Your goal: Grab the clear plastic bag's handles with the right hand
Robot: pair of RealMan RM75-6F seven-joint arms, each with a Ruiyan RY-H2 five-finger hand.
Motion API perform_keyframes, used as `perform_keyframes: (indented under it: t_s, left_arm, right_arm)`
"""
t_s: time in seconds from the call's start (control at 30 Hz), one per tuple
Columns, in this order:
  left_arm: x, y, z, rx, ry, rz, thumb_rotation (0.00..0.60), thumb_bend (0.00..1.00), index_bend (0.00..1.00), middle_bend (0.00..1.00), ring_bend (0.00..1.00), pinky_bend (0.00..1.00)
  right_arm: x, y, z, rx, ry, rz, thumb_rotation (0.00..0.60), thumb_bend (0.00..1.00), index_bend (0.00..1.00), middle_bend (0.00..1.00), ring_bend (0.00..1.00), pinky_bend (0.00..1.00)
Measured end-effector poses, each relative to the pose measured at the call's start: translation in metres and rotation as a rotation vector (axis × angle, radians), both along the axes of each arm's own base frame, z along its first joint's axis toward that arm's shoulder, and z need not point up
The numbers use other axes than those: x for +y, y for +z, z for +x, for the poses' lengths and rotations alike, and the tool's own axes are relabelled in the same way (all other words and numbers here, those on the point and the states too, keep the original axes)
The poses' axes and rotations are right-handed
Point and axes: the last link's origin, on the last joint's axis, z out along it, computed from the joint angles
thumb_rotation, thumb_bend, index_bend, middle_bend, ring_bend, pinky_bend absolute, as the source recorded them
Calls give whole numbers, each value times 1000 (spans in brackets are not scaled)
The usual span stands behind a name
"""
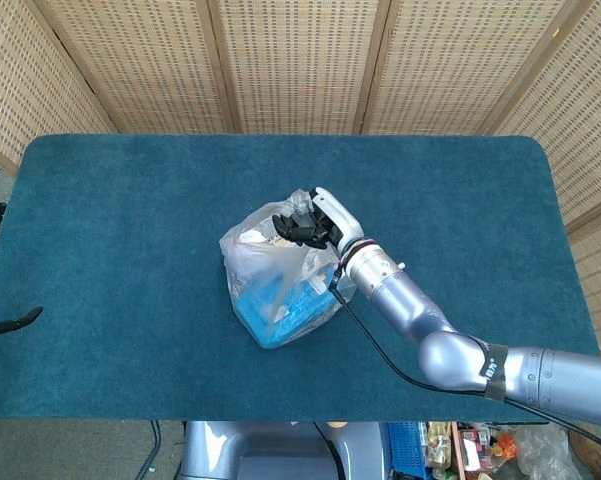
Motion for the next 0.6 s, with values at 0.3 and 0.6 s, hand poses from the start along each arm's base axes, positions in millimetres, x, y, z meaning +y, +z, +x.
perform_keyframes:
  t_s: [0.3, 0.6]
  left_arm:
    - [0, -11, 3, 7, -20, -47, 600, 60, 0, 0, 0, 0]
    - [-1, -15, 5, 11, -26, -65, 600, 60, 0, 0, 0, 0]
  right_arm:
    - [14, 39, 42, 58, 69, -132, 600, 978, 871, 820, 791, 1000]
    - [27, 96, 83, 47, 70, -239, 600, 978, 871, 820, 791, 1000]
